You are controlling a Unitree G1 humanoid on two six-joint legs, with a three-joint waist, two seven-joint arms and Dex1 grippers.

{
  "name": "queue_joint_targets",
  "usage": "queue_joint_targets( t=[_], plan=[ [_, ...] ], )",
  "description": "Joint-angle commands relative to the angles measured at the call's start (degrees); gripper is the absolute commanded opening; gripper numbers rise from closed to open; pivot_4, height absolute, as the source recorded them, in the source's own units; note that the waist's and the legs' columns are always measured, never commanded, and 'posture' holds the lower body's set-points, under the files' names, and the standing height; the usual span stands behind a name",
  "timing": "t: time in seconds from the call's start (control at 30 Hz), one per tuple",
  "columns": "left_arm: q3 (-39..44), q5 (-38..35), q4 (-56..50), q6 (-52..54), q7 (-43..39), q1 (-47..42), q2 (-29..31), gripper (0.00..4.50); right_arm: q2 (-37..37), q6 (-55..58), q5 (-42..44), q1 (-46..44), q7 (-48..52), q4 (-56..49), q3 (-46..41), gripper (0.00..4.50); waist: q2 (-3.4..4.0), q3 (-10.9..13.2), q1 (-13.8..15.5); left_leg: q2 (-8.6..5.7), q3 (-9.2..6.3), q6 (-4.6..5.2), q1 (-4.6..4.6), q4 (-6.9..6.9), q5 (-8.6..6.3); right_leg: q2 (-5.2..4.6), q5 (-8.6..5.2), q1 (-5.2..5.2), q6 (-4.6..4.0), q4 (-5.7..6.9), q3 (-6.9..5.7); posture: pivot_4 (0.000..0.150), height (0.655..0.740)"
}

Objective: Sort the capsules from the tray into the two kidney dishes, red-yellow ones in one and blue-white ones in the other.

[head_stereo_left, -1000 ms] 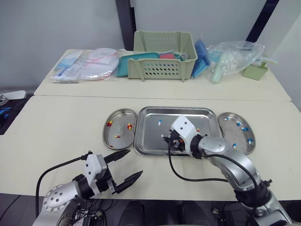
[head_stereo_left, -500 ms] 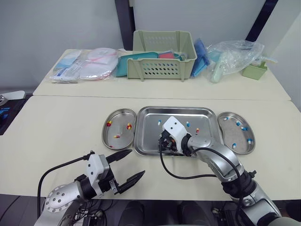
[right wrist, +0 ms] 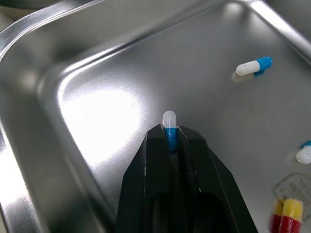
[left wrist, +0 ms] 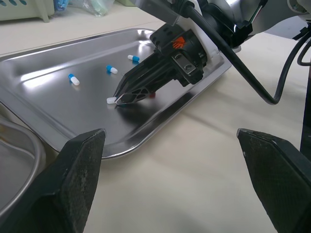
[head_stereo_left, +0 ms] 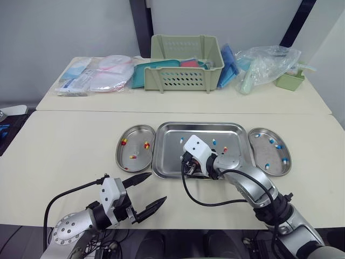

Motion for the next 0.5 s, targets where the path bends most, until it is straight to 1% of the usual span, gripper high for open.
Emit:
queue_joint_targets(
  t=[0.03,0.27,0.4,0.5],
  plan=[
    [-0.03,-0.33,-0.95,-0.65,-0.88,-0.33,0.93,4.5,-0.84,-2.1,0.19,-0.55,1.47,-2.33,-1.22,0.01,0.0,0.0,0.0,0.0,0.0,0.0,0.0,0.0,0.0,0.0,0.0,0.0,0.0,0.0,0.0,0.15,0.74],
    [0.24,-2.24,1.24,-4.0,-6.25,-2.27,1.37,4.5,-4.39,0.03,5.78,2.06,5.63,-12.4,-8.69,0.01,0.06,0.04,0.2,0.0,0.0,0.0,-0.08,0.0,0.0,-0.01,0.0,-0.02,0.0,-0.04,-0.02,0.15,0.74],
    [-0.21,-3.21,2.99,-4.08,-10.18,-4.15,2.9,4.5,-9.49,0.8,11.02,9.03,8.74,-20.96,-18.1,0.01,0.08,0.07,0.68,0.0,-0.03,0.0,-0.13,-0.01,0.0,-0.01,0.0,-0.02,0.0,-0.08,-0.06,0.15,0.74],
    [-0.4,-4.19,4.17,-4.14,-11.64,-6.27,2.9,4.5,-12.33,0.92,15.34,16.89,10.21,-26.17,-27.74,0.01,0.09,0.09,0.82,-0.02,-0.01,0.0,-0.17,0.0,0.0,-0.02,0.0,-0.02,0.0,-0.1,-0.06,0.15,0.74]
  ],
)
